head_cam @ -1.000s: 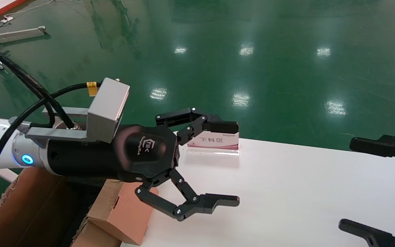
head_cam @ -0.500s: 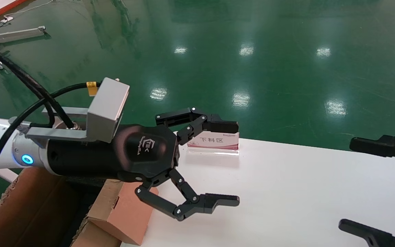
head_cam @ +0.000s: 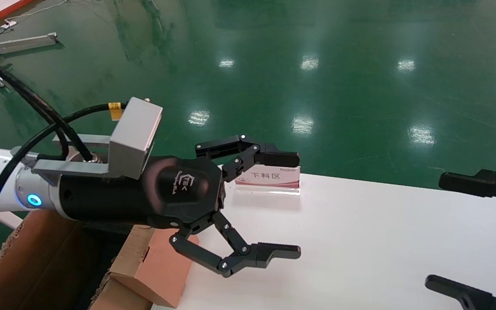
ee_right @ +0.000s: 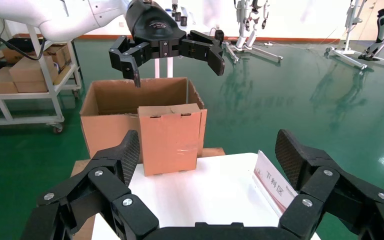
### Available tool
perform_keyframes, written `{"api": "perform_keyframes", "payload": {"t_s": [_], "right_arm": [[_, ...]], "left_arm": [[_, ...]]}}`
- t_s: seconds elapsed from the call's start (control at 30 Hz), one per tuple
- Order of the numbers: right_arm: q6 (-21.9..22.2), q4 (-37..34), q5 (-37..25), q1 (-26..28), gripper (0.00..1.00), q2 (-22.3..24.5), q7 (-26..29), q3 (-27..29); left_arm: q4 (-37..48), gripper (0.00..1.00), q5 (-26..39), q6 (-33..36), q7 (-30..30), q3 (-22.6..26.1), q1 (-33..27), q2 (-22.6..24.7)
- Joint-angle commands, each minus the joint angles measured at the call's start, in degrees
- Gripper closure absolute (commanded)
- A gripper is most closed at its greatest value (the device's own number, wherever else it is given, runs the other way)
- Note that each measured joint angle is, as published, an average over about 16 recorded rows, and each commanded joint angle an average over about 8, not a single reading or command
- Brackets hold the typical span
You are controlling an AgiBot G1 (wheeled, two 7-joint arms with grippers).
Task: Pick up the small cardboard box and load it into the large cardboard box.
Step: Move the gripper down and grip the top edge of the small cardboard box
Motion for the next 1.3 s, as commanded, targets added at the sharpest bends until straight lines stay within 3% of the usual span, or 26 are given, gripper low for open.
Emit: {"api": "perform_keyframes", "payload": {"t_s": [0.03,0.3,0.73,1.3], "right_arm": [[0.00,0.00,0.00,0.00,0.00,0.00,0.00,0.00],[0.00,0.00,0.00,0.00,0.00,0.00,0.00,0.00],[0.00,0.00,0.00,0.00,0.00,0.00,0.00,0.00],[0.00,0.00,0.00,0.00,0.00,0.00,0.00,0.00]], "left_arm": [[0.08,0.00,-0.42,0.04,0.35,-0.10,0.18,0.07],[-1.83,0.00,10.82,-0.69,-8.65,3.10,-5.33,-1.57],[-8.51,0.00,34.02,2.73,-26.01,14.99,-23.48,-0.78],[-7.30,0.00,41.86,5.71,-49.08,34.40,-41.94,1.59]]}}
